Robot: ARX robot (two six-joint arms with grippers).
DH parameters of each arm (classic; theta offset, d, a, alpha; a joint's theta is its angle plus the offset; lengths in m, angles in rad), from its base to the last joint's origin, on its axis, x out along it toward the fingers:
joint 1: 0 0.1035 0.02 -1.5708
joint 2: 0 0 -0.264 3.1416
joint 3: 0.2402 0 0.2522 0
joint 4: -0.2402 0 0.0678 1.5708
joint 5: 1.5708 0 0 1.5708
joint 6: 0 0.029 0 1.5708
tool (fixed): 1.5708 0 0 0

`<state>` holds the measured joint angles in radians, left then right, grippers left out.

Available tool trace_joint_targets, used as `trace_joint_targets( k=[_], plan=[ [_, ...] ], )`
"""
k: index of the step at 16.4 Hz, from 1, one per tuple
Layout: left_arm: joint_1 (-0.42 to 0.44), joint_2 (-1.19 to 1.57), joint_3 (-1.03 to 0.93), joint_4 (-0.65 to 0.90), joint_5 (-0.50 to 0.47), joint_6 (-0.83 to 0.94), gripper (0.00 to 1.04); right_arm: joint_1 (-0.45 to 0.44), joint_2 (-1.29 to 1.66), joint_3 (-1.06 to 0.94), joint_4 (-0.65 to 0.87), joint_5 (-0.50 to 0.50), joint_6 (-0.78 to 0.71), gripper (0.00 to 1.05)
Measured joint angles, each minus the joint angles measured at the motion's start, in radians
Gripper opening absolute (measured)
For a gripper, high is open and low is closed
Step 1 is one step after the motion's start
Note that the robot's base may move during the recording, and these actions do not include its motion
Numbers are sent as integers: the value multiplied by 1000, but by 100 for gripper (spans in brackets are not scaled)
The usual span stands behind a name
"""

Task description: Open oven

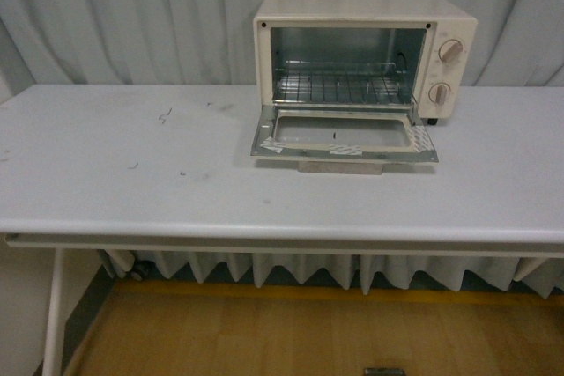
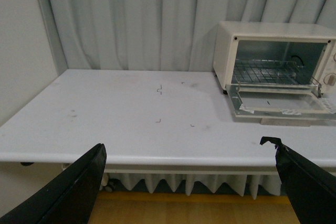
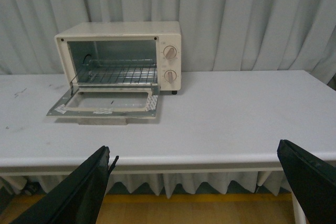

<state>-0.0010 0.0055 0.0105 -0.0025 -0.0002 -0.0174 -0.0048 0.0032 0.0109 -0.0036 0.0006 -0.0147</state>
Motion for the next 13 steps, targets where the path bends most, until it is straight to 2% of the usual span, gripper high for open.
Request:
trace_joint_targets(
  k=[13],
  plan=[
    [0, 0, 0, 0, 0, 0, 98, 0, 0, 0, 0, 0, 0, 98]
  ],
)
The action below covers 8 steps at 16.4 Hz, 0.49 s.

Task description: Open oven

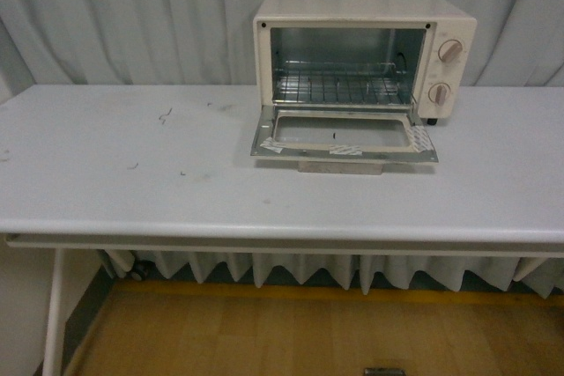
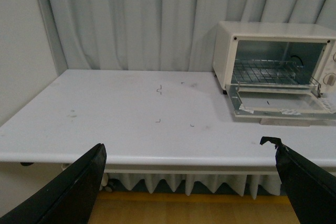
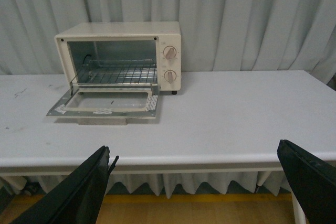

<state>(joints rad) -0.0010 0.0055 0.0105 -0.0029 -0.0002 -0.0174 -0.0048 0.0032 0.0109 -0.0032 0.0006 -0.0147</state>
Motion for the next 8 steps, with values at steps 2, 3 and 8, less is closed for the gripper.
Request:
trace_joint_targets(
  k=[2, 3, 8],
  plan=[
    [0, 0, 0, 0, 0, 0, 98, 0, 0, 0, 0, 0, 0, 98],
    [0, 0, 0, 0, 0, 0, 98, 0, 0, 0, 0, 0, 0, 98],
    [0, 0, 0, 0, 0, 0, 98, 0, 0, 0, 2, 0, 0, 98]
  ],
)
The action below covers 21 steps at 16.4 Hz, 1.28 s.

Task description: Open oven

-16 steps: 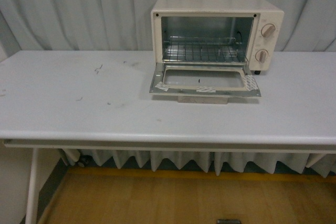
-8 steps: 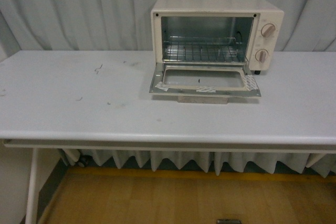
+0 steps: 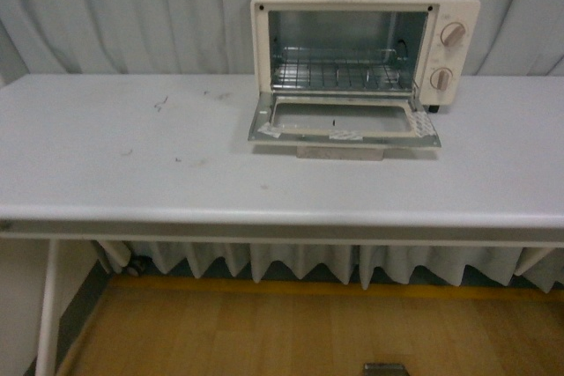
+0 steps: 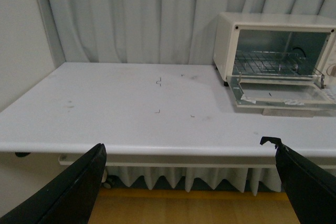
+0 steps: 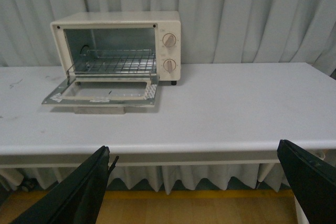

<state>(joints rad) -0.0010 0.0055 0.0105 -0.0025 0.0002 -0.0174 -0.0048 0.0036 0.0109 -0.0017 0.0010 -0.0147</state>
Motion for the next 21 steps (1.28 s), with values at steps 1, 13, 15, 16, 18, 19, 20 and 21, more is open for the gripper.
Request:
trace_joint_targets(
  k=[1, 13, 15, 16, 18, 19, 20, 21],
  plan=[
    [0, 0, 0, 1, -1, 0, 98, 0, 0, 0, -1, -1, 0, 98],
    [0, 0, 0, -2, 0, 0, 98, 0, 0, 0, -2, -1, 0, 98],
    [0, 0, 0, -1, 0, 0, 98, 0, 0, 0, -2, -1, 0, 98],
    [0, 0, 0, -1, -1, 0, 98, 0, 0, 0, -2, -2, 0, 98],
    [0, 0, 0, -1, 0, 0, 98, 0, 0, 0, -1, -1, 0, 98],
    [0, 0, 0, -1, 0, 0, 98, 0, 0, 0, -1, 0, 0, 98],
    [0, 0, 0, 0, 0, 1, 98, 0, 0, 0, -2, -1, 0, 98],
    [0, 0, 0, -2, 0, 0, 98, 0, 0, 0, -2, -1, 0, 98]
  ],
)
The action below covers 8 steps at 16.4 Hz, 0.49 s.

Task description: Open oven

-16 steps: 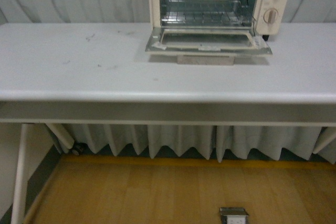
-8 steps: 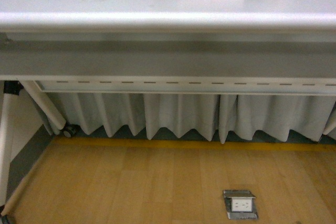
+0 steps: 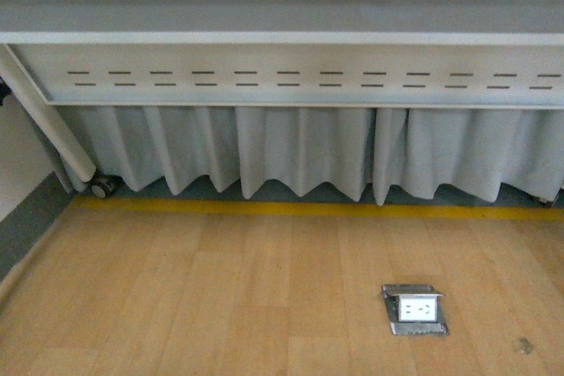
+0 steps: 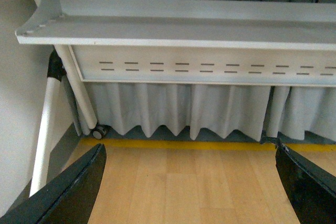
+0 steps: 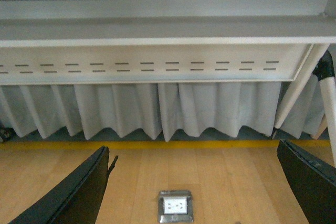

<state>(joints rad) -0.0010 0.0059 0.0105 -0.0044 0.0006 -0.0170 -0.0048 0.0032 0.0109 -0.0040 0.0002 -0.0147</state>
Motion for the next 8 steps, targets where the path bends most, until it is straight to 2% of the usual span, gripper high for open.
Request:
trace_joint_targets(
  k=[8],
  plan=[
    [0, 0, 0, 0, -1, 0, 98, 0, 0, 0, -1, 0, 0, 98]
  ],
)
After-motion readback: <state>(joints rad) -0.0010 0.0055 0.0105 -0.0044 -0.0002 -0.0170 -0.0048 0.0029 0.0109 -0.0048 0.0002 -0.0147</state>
